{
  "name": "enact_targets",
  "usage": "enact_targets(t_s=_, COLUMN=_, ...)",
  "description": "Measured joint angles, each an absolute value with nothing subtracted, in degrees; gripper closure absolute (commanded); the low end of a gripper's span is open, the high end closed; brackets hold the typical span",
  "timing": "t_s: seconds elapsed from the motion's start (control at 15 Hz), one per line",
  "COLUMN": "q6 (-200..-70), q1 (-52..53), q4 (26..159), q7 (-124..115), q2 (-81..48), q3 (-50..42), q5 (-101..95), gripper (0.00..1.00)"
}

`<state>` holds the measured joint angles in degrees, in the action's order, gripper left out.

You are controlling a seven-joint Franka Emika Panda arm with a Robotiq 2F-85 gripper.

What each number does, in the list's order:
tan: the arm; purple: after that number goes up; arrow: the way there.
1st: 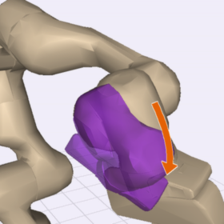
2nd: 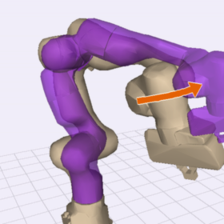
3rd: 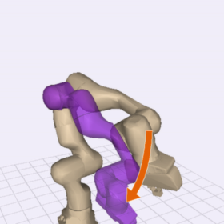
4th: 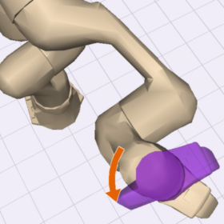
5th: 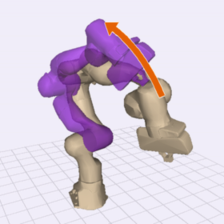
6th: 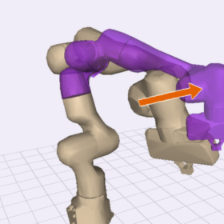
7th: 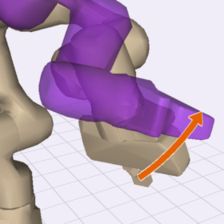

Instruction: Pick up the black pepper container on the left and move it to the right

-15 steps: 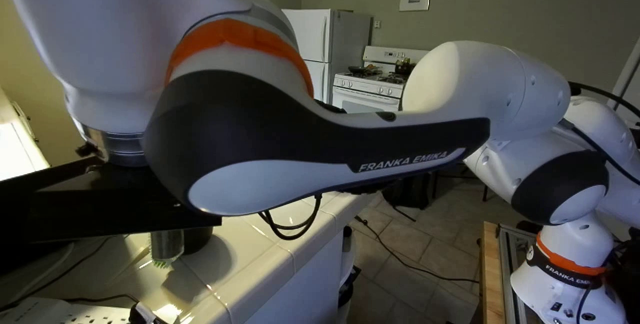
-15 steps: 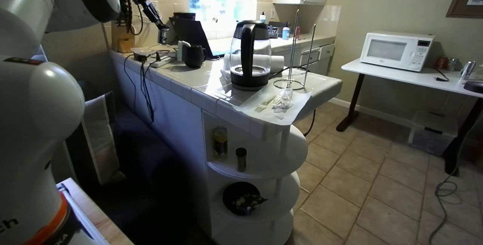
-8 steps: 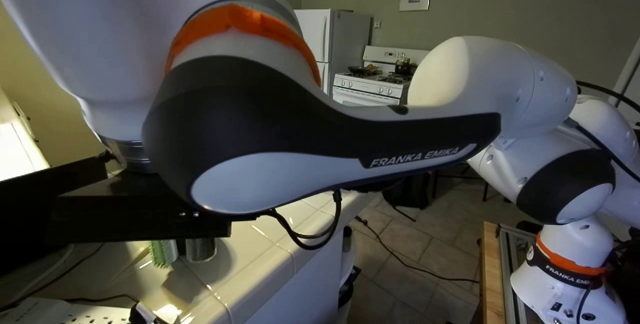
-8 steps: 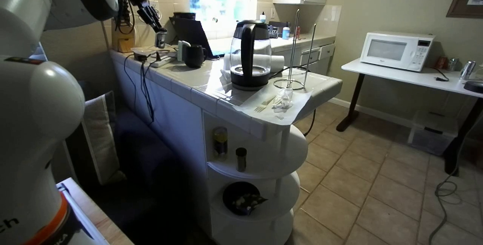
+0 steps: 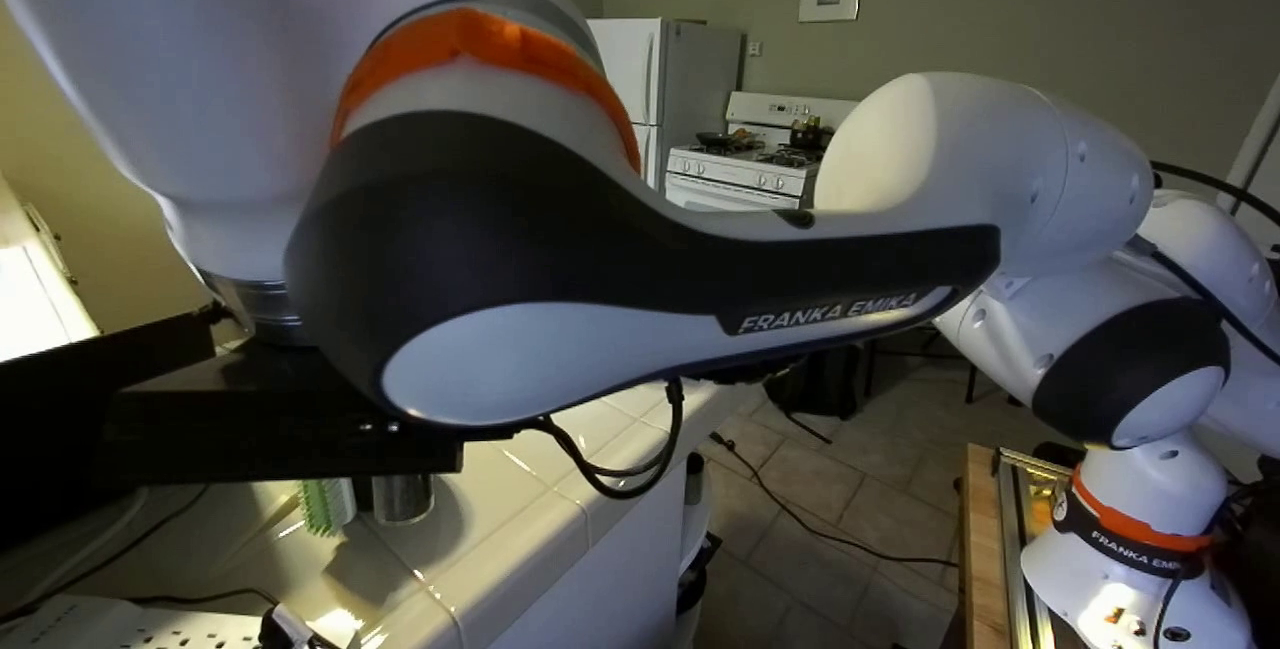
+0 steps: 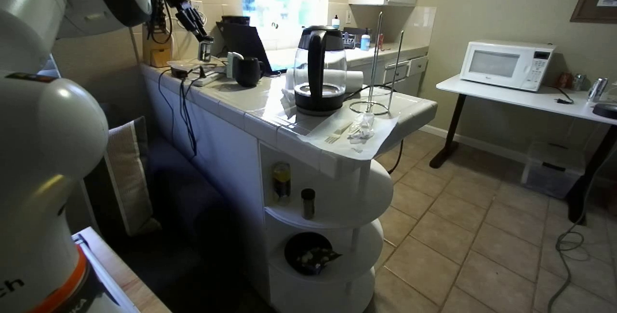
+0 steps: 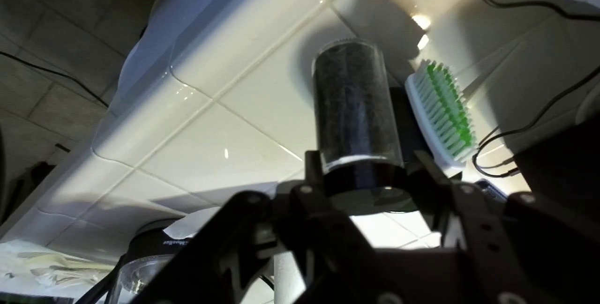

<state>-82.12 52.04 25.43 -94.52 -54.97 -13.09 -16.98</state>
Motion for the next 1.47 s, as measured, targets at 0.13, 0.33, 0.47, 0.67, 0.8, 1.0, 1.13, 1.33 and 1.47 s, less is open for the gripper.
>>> enact_targets(t_s=0.13, q6=-81.1, q1=51.8, q4=25.4, q7=-94.1, q2=-55.0, q3=-12.9, q5=-17.0, gripper=0.76)
enact_targets(t_s=0.33, q6=-76.7, q1=51.3, q4=25.4, q7=-93.8, q2=-55.0, q3=-13.0, q5=-17.8, gripper=0.76)
enact_targets(t_s=0.47, q6=-73.2, q1=50.9, q4=25.4, q7=-93.7, q2=-54.9, q3=-13.3, q5=-19.1, gripper=0.76)
enact_targets(t_s=0.67, q6=-69.4, q1=50.2, q4=25.4, q7=-93.7, q2=-54.9, q3=-14.0, q5=-21.0, gripper=0.76)
enact_targets(t_s=0.8, q6=-67.4, q1=49.6, q4=25.4, q7=-93.7, q2=-54.9, q3=-14.4, q5=-22.2, gripper=0.76)
enact_targets(t_s=1.0, q6=-66.1, q1=48.5, q4=25.5, q7=-93.5, q2=-54.9, q3=-14.6, q5=-23.3, gripper=0.76)
enact_targets(t_s=1.13, q6=-66.1, q1=47.6, q4=25.5, q7=-92.2, q2=-55.0, q3=-14.6, q5=-23.6, gripper=0.76)
enact_targets(t_s=1.33, q6=-66.6, q1=46.1, q4=25.6, q7=-88.1, q2=-55.4, q3=-14.6, q5=-23.6, gripper=0.76)
enact_targets(t_s=1.47, q6=-67.5, q1=45.1, q4=25.7, q7=-85.0, q2=-55.9, q3=-14.6, q5=-23.8, gripper=0.76)
